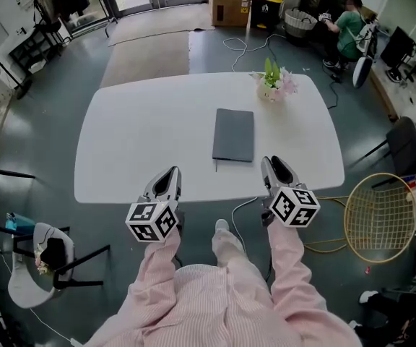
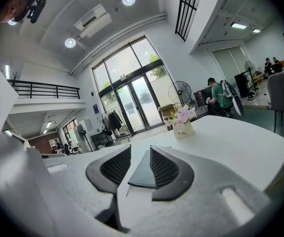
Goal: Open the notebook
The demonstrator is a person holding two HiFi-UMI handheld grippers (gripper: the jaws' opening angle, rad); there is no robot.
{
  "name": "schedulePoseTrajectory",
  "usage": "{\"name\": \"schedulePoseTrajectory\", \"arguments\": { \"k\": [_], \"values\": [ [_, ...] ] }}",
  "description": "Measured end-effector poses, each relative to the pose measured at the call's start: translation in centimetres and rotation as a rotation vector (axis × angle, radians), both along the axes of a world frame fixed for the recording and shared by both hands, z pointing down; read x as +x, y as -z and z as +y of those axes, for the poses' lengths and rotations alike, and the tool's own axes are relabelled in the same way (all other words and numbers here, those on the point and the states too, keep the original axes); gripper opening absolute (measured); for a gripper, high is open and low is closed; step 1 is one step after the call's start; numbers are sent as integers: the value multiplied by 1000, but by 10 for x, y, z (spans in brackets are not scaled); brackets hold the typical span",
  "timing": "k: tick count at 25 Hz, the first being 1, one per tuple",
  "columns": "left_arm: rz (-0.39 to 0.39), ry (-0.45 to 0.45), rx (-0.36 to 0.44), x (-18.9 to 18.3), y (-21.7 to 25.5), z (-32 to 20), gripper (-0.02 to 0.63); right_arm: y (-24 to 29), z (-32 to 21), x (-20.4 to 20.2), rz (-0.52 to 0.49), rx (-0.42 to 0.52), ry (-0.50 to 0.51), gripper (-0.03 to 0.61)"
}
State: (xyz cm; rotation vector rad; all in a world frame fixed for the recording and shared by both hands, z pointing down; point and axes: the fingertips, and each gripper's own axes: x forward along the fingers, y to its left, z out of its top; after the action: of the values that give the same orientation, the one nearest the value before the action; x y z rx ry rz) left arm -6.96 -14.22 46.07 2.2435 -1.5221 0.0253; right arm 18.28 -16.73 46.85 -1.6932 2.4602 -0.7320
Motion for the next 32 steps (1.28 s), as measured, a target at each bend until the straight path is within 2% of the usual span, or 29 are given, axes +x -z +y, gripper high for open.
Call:
{"name": "schedulePoseTrajectory", "arguments": {
  "k": [8,16,27,32],
  "values": [
    [31,3,-110,16,-36,-59,2,-40,-65,1,22,-107,59,107],
    [56,-14,-262,42,-92,-94,0,-93,-111,-2,47,-259,126,107],
    [80,-34,-378,50,-123,-122,0,-155,-126,-2,61,-506,159,107],
    [78,-59,-423,54,-133,-126,2,-170,-127,-4,53,-580,163,107]
  ]
}}
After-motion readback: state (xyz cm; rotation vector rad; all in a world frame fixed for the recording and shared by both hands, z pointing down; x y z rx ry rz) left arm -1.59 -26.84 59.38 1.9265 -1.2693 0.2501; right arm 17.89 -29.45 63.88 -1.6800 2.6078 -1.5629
